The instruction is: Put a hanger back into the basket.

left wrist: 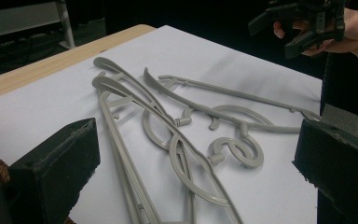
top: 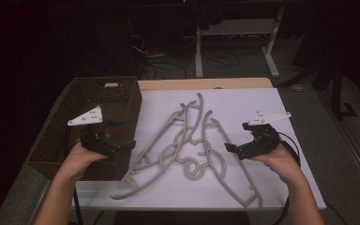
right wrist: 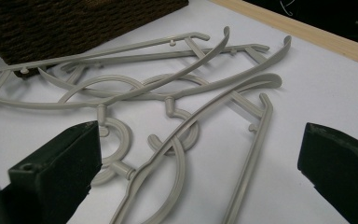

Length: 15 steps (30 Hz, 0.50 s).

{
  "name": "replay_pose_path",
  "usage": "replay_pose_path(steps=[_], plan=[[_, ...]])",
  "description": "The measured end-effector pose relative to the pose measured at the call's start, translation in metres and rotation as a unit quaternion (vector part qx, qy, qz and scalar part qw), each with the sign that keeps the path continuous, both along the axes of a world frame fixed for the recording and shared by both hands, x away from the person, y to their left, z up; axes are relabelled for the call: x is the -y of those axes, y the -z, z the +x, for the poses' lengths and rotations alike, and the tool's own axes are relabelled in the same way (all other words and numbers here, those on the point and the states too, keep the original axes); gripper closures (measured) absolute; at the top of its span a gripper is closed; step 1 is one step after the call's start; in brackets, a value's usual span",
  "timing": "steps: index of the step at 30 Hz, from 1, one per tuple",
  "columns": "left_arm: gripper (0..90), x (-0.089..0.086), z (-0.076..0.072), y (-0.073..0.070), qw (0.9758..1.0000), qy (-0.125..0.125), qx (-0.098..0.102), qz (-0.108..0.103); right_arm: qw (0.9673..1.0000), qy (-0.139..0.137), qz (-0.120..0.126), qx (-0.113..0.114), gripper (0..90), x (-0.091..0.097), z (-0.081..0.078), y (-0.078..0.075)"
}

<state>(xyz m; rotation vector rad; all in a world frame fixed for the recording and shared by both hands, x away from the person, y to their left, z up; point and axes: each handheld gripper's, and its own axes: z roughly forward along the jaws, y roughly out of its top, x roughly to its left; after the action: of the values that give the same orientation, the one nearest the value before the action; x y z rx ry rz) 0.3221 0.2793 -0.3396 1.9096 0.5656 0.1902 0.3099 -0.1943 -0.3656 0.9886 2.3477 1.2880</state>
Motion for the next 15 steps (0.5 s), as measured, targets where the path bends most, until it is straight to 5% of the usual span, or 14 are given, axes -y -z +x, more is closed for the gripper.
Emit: replay_pose_path(steps=[15], plan=[[0.0, 0.0030, -0.0007, 0.0010, 1.0000, 0.002, -0.004, -0.002, 0.9996, 0.007, -0.023, -0.015, 2.2, -0.0063, 0.0030, 0.0091]])
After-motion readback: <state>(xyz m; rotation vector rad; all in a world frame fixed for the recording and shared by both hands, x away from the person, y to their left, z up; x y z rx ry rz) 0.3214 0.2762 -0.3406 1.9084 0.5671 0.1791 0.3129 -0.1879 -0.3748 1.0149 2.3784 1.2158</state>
